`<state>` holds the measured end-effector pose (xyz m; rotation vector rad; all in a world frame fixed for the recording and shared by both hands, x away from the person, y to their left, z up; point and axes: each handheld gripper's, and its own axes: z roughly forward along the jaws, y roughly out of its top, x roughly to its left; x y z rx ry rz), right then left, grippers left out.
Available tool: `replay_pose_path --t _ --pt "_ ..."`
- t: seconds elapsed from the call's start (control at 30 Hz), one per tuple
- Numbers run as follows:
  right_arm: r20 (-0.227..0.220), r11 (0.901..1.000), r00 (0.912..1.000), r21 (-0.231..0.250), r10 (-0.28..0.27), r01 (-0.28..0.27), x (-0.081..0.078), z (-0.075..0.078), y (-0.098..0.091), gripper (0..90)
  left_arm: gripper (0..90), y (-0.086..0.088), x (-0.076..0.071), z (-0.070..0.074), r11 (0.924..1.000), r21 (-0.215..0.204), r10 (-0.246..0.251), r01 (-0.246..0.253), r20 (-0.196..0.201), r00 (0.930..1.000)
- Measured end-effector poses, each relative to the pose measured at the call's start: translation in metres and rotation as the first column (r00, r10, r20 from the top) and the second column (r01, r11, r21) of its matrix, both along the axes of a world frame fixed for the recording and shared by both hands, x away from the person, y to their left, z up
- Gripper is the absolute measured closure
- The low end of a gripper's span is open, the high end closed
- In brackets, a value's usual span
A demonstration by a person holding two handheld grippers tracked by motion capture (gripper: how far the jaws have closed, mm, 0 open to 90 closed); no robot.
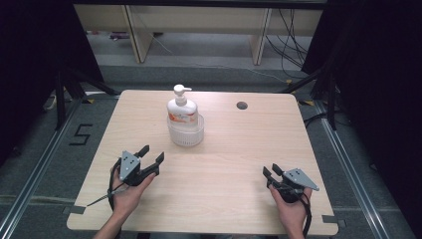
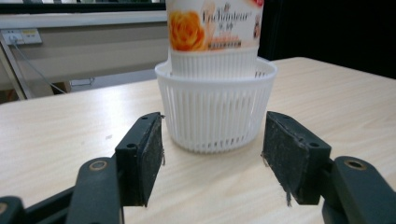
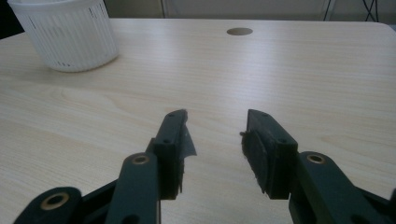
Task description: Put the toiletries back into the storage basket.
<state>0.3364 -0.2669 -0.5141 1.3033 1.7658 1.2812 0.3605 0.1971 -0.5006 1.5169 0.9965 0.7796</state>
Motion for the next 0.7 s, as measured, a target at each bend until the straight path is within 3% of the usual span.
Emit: replay_pose_path --t 0.17,0.23,0.33,0.5,0.67,0.7 --pt "-0.001 1.0 1.0 0.006 0.003 -0.003 0.0 0.0 0.0 58.6 37.5 0.007 -0.002 -0.011 1.0 -0.004 0.002 -0.002 0.002 1.0" --pt "-0.023 0.9999 0.9997 -0.008 -0.01 0.01 -0.001 0.001 0.0 58.6 37.6 0.009 -0.002 -0.014 0.9999 -0.006 0.009 -0.009 0.007 0.9999" --pt "-0.013 0.9999 0.9999 -0.013 -0.007 0.007 -0.001 0.001 -0.001 58.5 37.7 0.011 -0.002 -0.019 0.9998 -0.011 0.016 -0.016 0.005 0.9999" --pt "-0.017 0.9999 0.9999 -0.011 -0.003 0.003 0.0 0.001 0.0 58.4 37.9 0.015 0.0 -0.023 0.9998 -0.001 0.021 -0.021 0.0 0.9998" --pt "-0.015 0.9999 0.9999 -0.012 0.003 -0.003 0.0 0.001 0.0 58.3 38.8 0.014 0.0 -0.024 1.0 -0.005 0.007 -0.007 0.023 0.9997" --pt "-0.029 0.9998 0.9996 0.02 -0.004 0.005 -0.001 0.001 0.002 58.3 38.9 0.014 -0.001 -0.023 0.9999 0.004 0.012 -0.012 0.013 0.9998"
